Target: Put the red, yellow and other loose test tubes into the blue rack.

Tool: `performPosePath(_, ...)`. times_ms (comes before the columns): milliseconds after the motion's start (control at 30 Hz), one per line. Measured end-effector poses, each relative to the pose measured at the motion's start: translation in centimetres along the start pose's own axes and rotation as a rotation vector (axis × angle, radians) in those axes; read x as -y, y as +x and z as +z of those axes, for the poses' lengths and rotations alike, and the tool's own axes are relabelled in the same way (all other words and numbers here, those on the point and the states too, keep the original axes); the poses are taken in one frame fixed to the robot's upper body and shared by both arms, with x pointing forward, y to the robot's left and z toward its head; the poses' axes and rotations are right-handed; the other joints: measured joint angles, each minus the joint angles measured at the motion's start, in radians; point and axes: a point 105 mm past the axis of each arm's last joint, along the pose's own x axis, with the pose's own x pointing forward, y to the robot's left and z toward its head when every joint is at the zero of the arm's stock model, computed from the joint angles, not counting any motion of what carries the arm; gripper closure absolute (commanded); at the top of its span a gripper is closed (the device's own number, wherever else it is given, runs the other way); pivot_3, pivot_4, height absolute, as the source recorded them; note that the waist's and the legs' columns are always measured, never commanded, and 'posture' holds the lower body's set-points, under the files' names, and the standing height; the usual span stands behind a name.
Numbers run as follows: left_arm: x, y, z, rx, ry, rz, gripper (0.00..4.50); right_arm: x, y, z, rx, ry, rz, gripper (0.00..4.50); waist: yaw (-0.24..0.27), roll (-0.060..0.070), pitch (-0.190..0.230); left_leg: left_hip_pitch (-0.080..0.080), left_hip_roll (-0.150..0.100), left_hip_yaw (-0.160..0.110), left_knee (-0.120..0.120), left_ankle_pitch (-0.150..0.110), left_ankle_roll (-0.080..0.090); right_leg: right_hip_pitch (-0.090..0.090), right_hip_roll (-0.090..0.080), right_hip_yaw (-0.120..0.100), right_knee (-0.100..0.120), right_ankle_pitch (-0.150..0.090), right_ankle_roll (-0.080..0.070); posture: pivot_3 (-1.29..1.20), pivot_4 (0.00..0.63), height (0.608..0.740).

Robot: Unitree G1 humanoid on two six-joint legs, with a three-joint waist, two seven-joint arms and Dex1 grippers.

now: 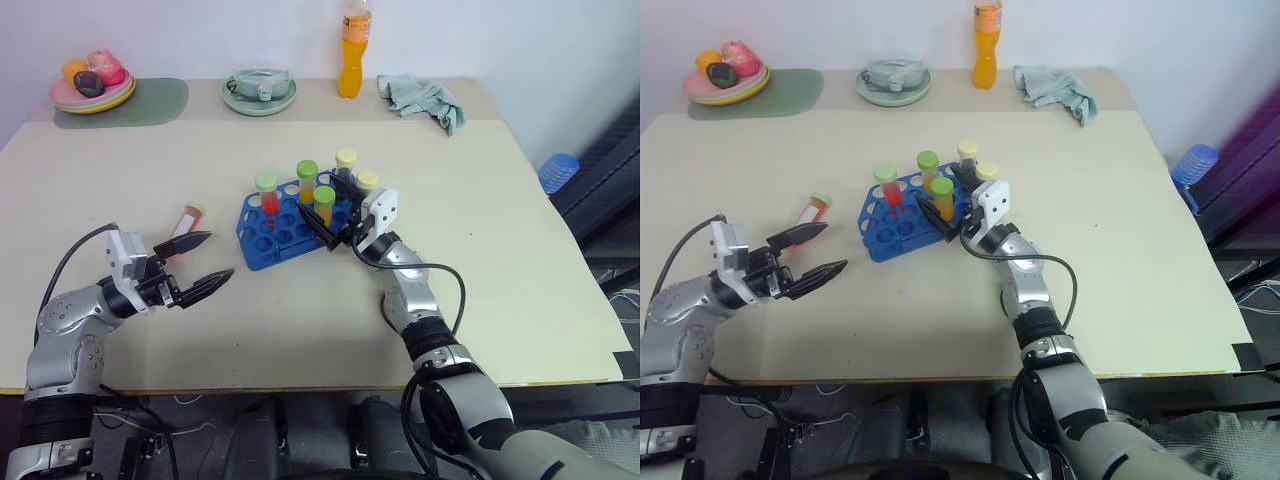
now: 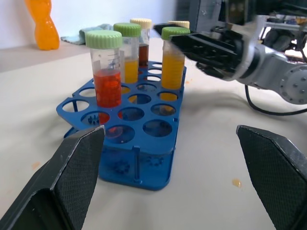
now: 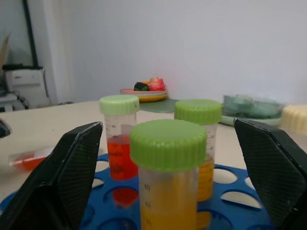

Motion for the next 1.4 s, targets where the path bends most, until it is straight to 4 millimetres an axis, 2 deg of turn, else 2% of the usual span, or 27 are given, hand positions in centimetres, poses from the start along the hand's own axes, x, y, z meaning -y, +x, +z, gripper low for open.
performPosePath(167,-0.8,0.4,0.5,0.041,-0.033,0.072,0.00,-0.4,-2.2,0.0,-0.076,-0.029,0.052,0.06,0.002,0.000,0.000,0.000,0.000,-0.001,0.000,0.000,0.000,0.000,0.000,0.000,0.000,0.000,0.000,0.00,0.150,0.740)
performPosePath(267,-1.7,0.9,1.2,0.087,-0.067,0.164,0.00,-0.5,-4.2,0.1,-0.148,-0.041,0.083,0.06,0.004,0.000,0.000,0.000,0.000,-0.002,0.000,0.000,0.000,0.001,0.000,0.000,0.000,0.000,0.000,0.00,0.150,0.740)
performPosePath(467,-5.2,1.2,4.2,0.175,-0.119,0.429,0.00,0.2,-8.1,1.7,-0.297,-0.066,0.123,0.06,0.004,-0.001,0.000,0.000,0.000,-0.002,0.001,0.000,0.001,0.001,0.000,0.000,0.000,0.000,0.000,0.00,0.150,0.740)
performPosePath(633,-7.3,1.0,3.9,0.016,-0.212,0.683,0.00,0.4,-10.0,3.5,-0.401,-0.077,0.194,0.06,0.005,-0.001,0.000,0.000,-0.001,-0.003,0.001,0.000,0.001,0.001,0.000,0.000,0.000,0.000,0.000,0.00,0.150,0.740)
performPosePath(700,-8.0,1.1,4.2,-0.077,-0.239,0.780,0.00,1.0,-9.8,5.4,-0.401,-0.091,0.208,0.06,0.007,-0.003,0.000,0.000,-0.001,-0.003,0.001,0.000,0.001,0.001,0.000,0.000,0.000,0.000,0.000,0.00,0.150,0.740)
performPosePath(767,-8.6,1.6,4.7,-0.171,-0.270,0.834,0.00,1.4,-8.4,7.6,-0.354,-0.117,0.222,0.06,0.006,-0.003,0.000,0.000,-0.001,-0.003,0.002,0.000,0.001,0.001,0.000,0.000,0.000,0.000,0.000,0.00,0.150,0.740)
performPosePath(867,-9.0,2.7,4.7,-0.379,-0.359,0.815,0.00,1.2,-6.3,10.6,-0.277,-0.173,0.263,0.06,0.009,-0.003,0.000,0.000,-0.001,-0.004,0.001,0.000,0.000,0.001,0.001,0.000,0.000,0.000,0.000,0.00,0.150,0.740)
performPosePath(933,-8.7,3.2,4.5,-0.509,-0.433,0.764,0.00,0.8,-5.5,11.8,-0.240,-0.193,0.288,0.06,0.011,-0.003,0.000,0.000,-0.001,-0.003,0.000,0.000,0.001,0.001,0.000,0.000,-0.001,0.000,0.000,0.00,0.150,0.740)
performPosePath(1133,-8.3,4.6,3.3,-0.703,-0.535,0.707,0.00,0.7,-4.3,12.9,-0.204,-0.224,0.295,0.06,0.025,-0.004,0.001,0.000,-0.001,-0.002,0.001,0.000,0.000,0.000,0.001,0.000,-0.001,0.000,0.000,0.00,0.150,0.740)
performPosePath(1400,-10.9,4.1,3.1,-0.845,-0.592,0.816,0.00,0.8,-3.7,12.9,-0.185,-0.246,0.267,0.06,0.034,-0.004,0.001,-0.002,-0.002,0.001,0.002,0.000,0.000,-0.001,0.001,0.000,-0.001,0.000,0.000,0.00,0.150,0.740)
